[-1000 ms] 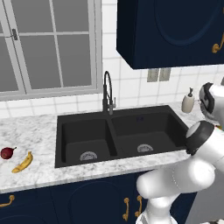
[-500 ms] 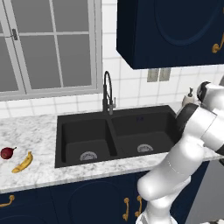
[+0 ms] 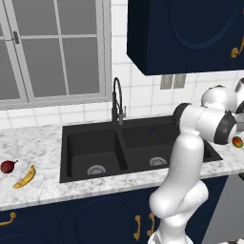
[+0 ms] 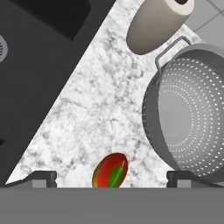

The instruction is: Put the colander in the sink, put the pear, mango, banana in the colander, and turn on the sink faucet and pour water over the colander.

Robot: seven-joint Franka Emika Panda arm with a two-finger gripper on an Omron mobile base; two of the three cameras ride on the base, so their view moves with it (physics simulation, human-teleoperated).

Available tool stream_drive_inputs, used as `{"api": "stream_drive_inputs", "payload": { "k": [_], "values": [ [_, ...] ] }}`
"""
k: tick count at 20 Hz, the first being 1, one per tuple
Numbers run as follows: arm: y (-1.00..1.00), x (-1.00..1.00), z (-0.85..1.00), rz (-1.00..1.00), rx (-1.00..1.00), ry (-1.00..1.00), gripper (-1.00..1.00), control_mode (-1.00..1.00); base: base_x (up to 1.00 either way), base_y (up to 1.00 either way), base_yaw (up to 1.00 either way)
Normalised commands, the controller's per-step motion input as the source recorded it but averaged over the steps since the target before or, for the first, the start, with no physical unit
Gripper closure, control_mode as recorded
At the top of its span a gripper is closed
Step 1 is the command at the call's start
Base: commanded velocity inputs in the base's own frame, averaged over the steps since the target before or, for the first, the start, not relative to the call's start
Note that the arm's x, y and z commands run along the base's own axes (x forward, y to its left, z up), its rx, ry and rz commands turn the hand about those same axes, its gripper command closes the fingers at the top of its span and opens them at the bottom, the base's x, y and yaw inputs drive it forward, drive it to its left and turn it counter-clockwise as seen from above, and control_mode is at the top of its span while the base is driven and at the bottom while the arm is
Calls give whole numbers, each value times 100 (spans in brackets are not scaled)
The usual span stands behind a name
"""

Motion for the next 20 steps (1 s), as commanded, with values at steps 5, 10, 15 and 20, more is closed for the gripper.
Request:
{"api": "stream_drive_inputs", "payload": {
  "k": [5, 10, 15, 20],
  "values": [
    [-16, 24, -10, 0, 0, 1, -100, -100, 0, 0, 0],
    [-7, 23, -22, 0, 0, 1, -100, -100, 0, 0, 0],
    [0, 29, -44, 0, -5, 0, -100, -100, 0, 0, 0],
    [-10, 38, -33, 0, -2, 0, -100, -100, 0, 0, 0]
  ]
}}
